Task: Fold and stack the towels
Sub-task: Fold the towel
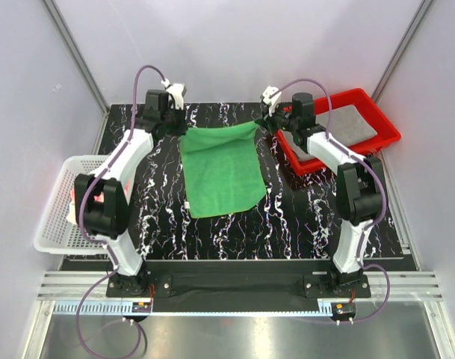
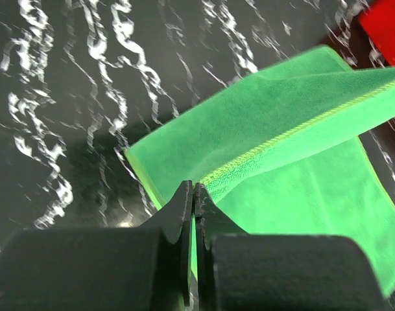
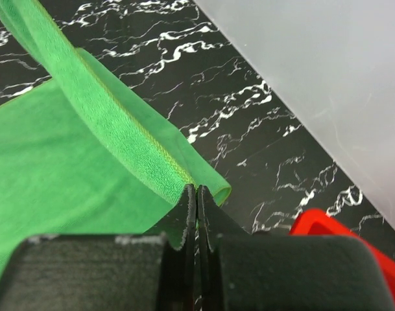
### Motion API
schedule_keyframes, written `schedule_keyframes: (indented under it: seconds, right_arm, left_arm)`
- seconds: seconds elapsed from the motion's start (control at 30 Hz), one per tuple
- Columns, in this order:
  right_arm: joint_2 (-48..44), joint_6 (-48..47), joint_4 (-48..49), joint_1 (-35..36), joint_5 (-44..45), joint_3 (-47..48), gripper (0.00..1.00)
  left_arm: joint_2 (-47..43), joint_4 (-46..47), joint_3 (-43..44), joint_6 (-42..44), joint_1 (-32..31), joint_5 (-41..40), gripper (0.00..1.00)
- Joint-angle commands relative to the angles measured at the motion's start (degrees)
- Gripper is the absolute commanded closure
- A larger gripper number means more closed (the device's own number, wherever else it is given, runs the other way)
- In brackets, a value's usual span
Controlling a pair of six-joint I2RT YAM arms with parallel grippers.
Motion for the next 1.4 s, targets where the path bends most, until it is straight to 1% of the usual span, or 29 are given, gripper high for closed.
schedule_keyframes:
  seconds: [0.0,0.13,0.17,0.23,0.3,0.37,0.5,0.53,0.63,0.67,0.73,0.83,0.93,1.03,1.13,1.17,1.2,1.23,1.27,1.3,1.33,1.37]
  right_arm:
    - [-6.24,-1.09,-2.06,-0.54,1.07,-3.31,1.00]
    - [-7.82,1.62,-5.31,-0.20,1.34,-7.70,1.00]
    - [-9.13,2.15,-5.41,0.15,1.42,-10.15,1.00]
    - [-10.81,2.25,-4.10,0.86,2.30,-13.41,1.00]
    - [-13.36,2.25,-3.74,1.21,3.18,-17.37,1.00]
    - [-15.02,2.07,-6.01,1.39,3.80,-19.21,1.00]
    - [-17.23,1.46,-9.18,1.74,4.41,-21.86,1.00]
    - [-17.67,1.37,-9.71,1.83,4.59,-22.82,1.00]
    - [-19.51,0.75,-9.98,1.74,5.20,-24.40,1.00]
    - [-20.39,0.66,-11.80,1.65,5.03,-24.76,1.00]
    - [-21.01,0.93,-12.35,2.09,5.29,-25.81,1.00]
    - [-22.33,0.93,-12.35,2.97,5.91,-27.48,1.00]
    - [-22.16,1.10,-14.18,3.49,7.05,-28.01,1.00]
    - [-21.71,1.80,-16.30,4.11,7.84,-28.71,0.99]
    - [-22.41,1.54,-18.84,4.99,9.95,-29.33,0.93]
    - [-23.11,0.93,-20.16,5.08,11.52,-29.16,0.89]
    - [-23.38,0.14,-25.04,5.95,12.23,-28.37,0.82]
    - [-23.56,-0.47,-27.36,6.13,12.93,-26.19,0.73]
    - [-24.00,-0.74,-29.29,6.31,13.29,-25.12,0.69]
    - [-24.26,-0.74,-31.05,6.31,13.20,-24.16,0.66]
    - [-24.70,-0.83,-33.33,6.31,12.77,-23.19,0.62]
    - [-25.92,-0.92,-33.44,6.31,11.81,-23.18,0.60]
  left_arm:
    - [-5.28,-1.08,-4.38,0.50,-2.46,-2.62,1.00]
    - [-6.60,-3.46,-8.70,-0.37,-4.13,-2.73,1.00]
    - [-6.87,-3.98,-9.66,-0.64,-4.22,-2.99,1.00]
    - [-8.70,-3.73,-12.91,-0.99,-4.84,-5.53,1.00]
    - [-9.50,-4.51,-13.71,-0.73,-6.33,-8.69,1.00]
    - [-10.03,-6.79,-13.80,-1.34,-6.60,-9.05,1.00]
    - [-12.14,-8.73,-16.34,-1.87,-7.21,-9.93,1.00]
    - [-12.67,-8.65,-17.57,-2.05,-7.65,-11.59,1.00]
    - [-15.39,-8.30,-18.72,-2.48,-8.70,-11.60,1.00]
    - [-15.83,-8.38,-18.81,-2.75,-8.88,-11.52,1.00]
    - [-17.06,-8.65,-19.25,-2.93,-9.84,-12.65,1.00]
    - [-19.08,-8.82,-20.39,-3.10,-11.07,-15.46,1.00]
    - [-19.27,-9.87,-22.06,-3.01,-12.83,-21.17,1.00]
    - [-18.12,-11.02,-23.99,-4.68,-12.92,-20.40,1.00]
    - [-18.38,-11.02,-26.80,-7.23,-13.27,-14.87,1.00]
    - [-18.38,-10.93,-27.33,-8.54,-13.62,-11.90,0.99]
    - [-18.56,-11.02,-27.68,-9.16,-14.06,-10.65,0.96]
    - [-18.56,-11.98,-28.30,-9.78,-14.85,-10.46,0.92]
    - [-18.39,-12.86,-28.48,-10.13,-15.21,-8.98,0.72]
    - [-18.38,-14.00,-28.39,-10.31,-15.38,-9.31,0.63]
    - [-18.38,-16.45,-28.13,-10.40,-15.56,-9.49,0.61]
    - [-18.56,-17.34,-27.34,-10.31,-15.56,-8.62,0.62]
